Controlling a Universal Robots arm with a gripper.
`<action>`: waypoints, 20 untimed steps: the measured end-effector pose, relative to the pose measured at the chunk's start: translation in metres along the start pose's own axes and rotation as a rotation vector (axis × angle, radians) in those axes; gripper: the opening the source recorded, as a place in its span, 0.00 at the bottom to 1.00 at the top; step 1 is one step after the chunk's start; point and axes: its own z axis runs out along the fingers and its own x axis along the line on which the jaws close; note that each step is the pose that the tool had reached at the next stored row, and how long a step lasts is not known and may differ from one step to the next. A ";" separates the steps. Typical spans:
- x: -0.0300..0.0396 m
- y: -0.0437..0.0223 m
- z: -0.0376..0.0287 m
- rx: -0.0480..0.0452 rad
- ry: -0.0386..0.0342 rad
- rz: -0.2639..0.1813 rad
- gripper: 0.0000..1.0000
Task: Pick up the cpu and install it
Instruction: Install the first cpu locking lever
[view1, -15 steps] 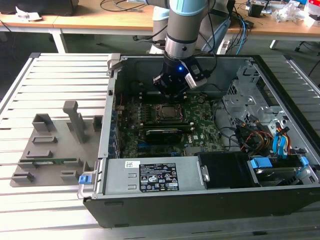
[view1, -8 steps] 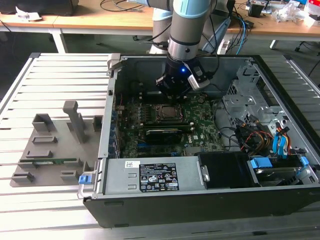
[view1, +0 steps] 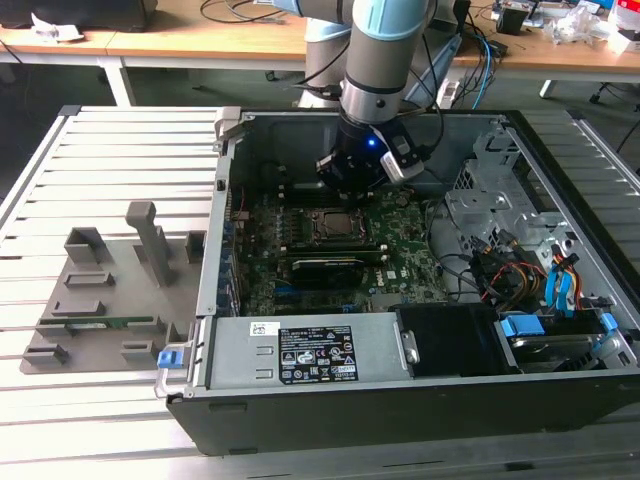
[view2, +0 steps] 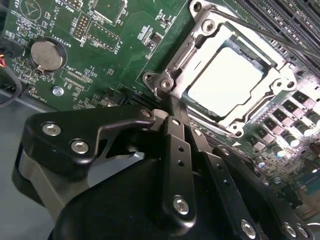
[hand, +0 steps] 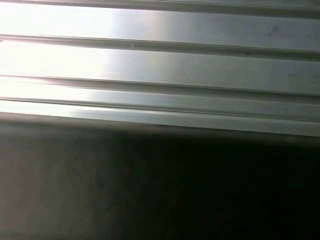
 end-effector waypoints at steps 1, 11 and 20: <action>0.0000 0.0000 0.0000 -0.0002 0.0000 0.000 0.11; 0.0034 -0.0152 -0.0074 0.0001 -0.0023 0.000 0.11; 0.0067 -0.0360 -0.0165 0.0002 -0.0053 0.000 0.11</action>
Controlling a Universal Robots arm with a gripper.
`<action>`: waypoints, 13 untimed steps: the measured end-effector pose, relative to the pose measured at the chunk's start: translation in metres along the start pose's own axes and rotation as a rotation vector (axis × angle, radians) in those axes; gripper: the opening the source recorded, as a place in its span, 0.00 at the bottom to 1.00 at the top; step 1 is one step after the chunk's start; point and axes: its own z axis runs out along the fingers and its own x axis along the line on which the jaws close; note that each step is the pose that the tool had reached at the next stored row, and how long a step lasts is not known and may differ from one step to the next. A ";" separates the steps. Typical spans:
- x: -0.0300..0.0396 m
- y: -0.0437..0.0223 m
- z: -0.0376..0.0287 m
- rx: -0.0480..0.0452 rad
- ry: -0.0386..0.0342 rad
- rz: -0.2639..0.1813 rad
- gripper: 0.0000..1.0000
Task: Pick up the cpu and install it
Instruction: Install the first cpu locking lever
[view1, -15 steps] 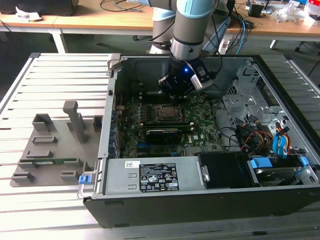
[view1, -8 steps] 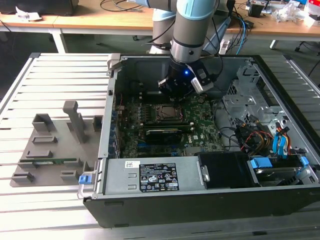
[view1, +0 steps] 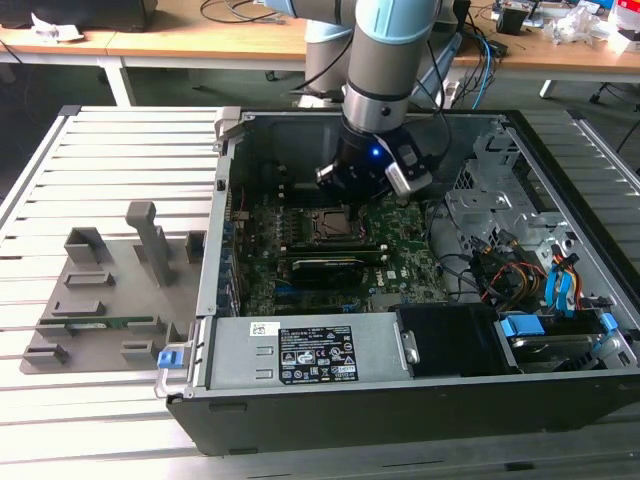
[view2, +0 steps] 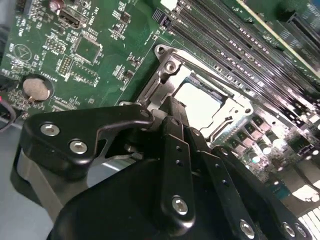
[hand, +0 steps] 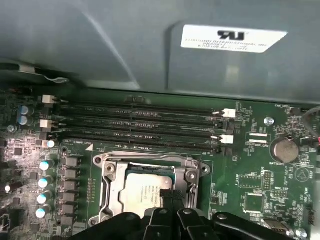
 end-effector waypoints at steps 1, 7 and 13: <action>0.0002 0.0001 -0.0025 0.0001 -0.0009 0.000 0.11; 0.0013 0.0006 -0.0322 0.0003 -0.0056 0.000 0.11; 0.0013 0.0006 -0.0324 -0.0010 -0.0057 0.000 0.11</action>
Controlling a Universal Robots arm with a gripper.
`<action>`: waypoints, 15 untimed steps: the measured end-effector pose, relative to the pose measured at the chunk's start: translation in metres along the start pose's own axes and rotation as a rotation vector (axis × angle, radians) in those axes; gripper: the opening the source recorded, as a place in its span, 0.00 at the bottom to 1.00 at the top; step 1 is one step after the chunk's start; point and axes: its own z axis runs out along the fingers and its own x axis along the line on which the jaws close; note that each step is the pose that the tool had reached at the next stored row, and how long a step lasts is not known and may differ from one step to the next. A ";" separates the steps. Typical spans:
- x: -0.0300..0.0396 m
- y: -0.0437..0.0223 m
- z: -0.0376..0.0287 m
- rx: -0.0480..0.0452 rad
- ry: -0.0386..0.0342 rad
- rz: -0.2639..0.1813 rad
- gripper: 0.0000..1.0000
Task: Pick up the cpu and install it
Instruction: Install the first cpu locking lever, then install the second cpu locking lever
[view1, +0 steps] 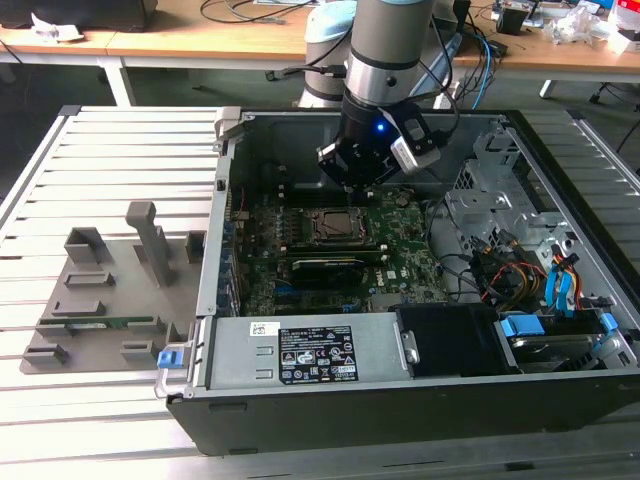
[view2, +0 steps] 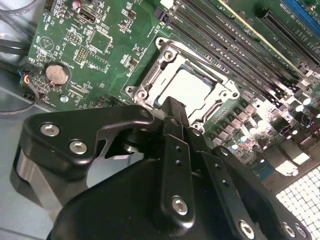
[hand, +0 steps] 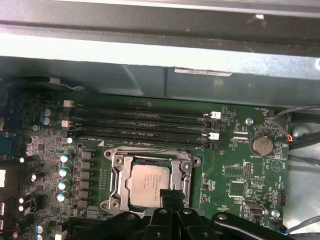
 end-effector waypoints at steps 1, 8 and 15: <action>0.0000 0.0000 0.0000 -0.0002 0.0000 0.000 0.11; 0.0000 0.0000 -0.0002 -0.0016 -0.0001 0.000 0.11; 0.0015 -0.0208 -0.0003 -0.0016 -0.0001 0.000 0.11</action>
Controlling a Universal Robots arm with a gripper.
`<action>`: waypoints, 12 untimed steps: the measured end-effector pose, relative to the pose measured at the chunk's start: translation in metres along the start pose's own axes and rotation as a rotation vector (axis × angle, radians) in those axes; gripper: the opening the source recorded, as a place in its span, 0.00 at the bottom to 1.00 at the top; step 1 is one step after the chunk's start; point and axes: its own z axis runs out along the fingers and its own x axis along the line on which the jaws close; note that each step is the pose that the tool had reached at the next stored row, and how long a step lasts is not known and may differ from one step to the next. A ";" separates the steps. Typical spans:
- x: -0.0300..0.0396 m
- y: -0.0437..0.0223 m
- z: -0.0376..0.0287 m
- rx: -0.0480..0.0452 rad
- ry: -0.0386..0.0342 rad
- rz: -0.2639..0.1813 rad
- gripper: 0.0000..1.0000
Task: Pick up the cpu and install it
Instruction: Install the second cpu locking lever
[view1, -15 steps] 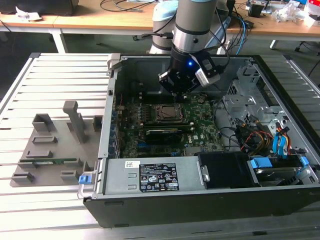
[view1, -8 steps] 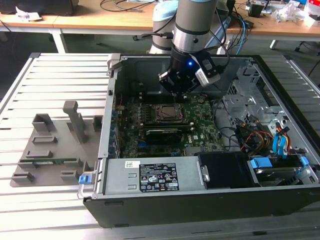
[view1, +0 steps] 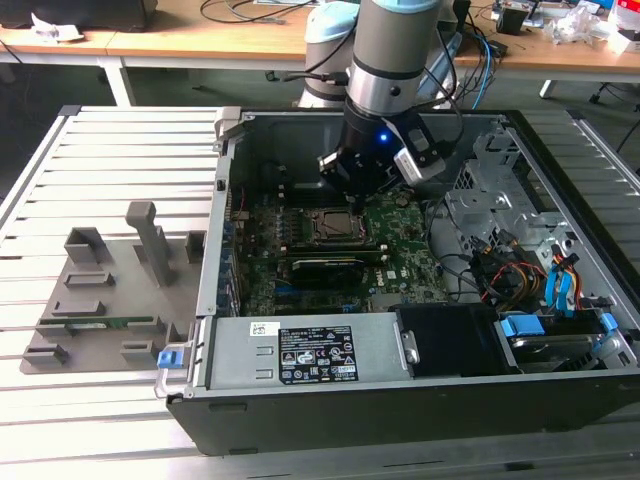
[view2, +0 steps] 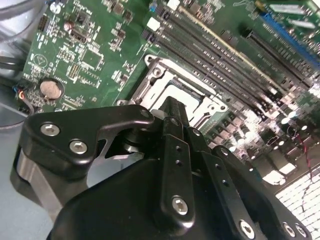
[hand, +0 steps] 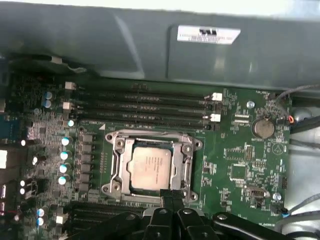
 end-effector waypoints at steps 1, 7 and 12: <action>0.0002 -0.0029 0.0000 0.0000 0.0000 0.000 0.11; 0.0017 -0.0235 0.0007 0.0000 0.0000 0.000 0.11; 0.0052 -0.0283 0.0026 -0.0095 -0.0006 0.000 0.11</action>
